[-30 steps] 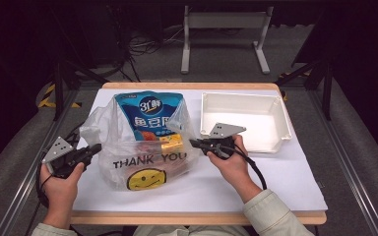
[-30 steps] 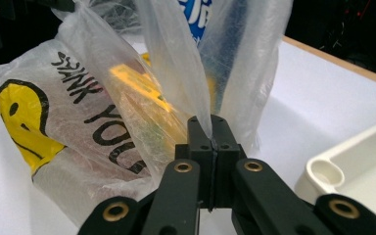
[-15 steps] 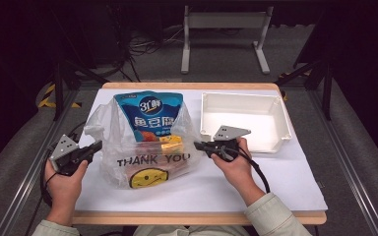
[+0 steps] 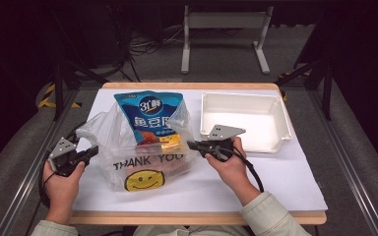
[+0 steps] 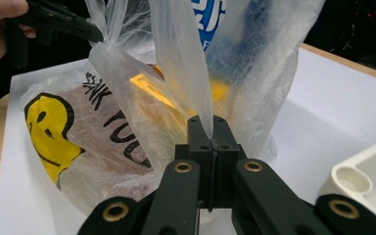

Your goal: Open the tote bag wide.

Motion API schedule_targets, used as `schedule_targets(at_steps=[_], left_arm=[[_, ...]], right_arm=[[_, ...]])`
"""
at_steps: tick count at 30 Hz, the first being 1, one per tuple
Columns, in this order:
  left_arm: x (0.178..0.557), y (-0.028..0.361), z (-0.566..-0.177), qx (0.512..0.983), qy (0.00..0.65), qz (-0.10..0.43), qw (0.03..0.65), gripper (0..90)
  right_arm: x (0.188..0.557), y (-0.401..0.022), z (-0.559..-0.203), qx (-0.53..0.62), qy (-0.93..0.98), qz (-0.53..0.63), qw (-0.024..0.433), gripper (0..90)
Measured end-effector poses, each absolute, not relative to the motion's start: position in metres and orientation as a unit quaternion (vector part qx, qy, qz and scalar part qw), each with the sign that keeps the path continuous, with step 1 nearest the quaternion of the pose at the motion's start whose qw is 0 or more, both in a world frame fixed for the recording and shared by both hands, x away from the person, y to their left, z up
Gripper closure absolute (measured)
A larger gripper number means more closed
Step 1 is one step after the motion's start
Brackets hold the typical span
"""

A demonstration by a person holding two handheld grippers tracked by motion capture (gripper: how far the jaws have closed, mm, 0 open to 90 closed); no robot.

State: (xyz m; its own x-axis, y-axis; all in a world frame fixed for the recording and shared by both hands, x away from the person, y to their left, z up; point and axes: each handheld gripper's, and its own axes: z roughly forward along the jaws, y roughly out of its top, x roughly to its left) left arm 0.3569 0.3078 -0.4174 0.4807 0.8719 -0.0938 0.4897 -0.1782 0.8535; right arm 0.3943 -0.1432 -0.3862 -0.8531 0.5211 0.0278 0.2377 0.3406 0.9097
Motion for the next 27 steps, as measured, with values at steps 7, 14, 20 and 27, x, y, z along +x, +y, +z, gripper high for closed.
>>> schedule_targets(at_steps=[7,14,20,27], left_arm=[[0.335,0.306,-0.41,0.743,0.436,0.197,0.468,90.0],[0.325,0.301,-0.409,0.756,0.419,0.179,0.471,90.0],[0.325,0.294,-0.414,0.774,0.411,0.161,0.454,90.0],[0.313,0.293,-0.415,0.777,0.4,0.151,0.461,90.0]], right_arm=[[0.383,-0.158,-0.388,0.243,0.811,0.518,0.122,90.0],[0.375,-0.168,-0.39,0.248,0.818,0.506,0.114,90.0],[0.376,-0.175,-0.404,0.266,0.826,0.487,0.097,90.0],[0.367,-0.181,-0.406,0.265,0.831,0.482,0.081,90.0]])
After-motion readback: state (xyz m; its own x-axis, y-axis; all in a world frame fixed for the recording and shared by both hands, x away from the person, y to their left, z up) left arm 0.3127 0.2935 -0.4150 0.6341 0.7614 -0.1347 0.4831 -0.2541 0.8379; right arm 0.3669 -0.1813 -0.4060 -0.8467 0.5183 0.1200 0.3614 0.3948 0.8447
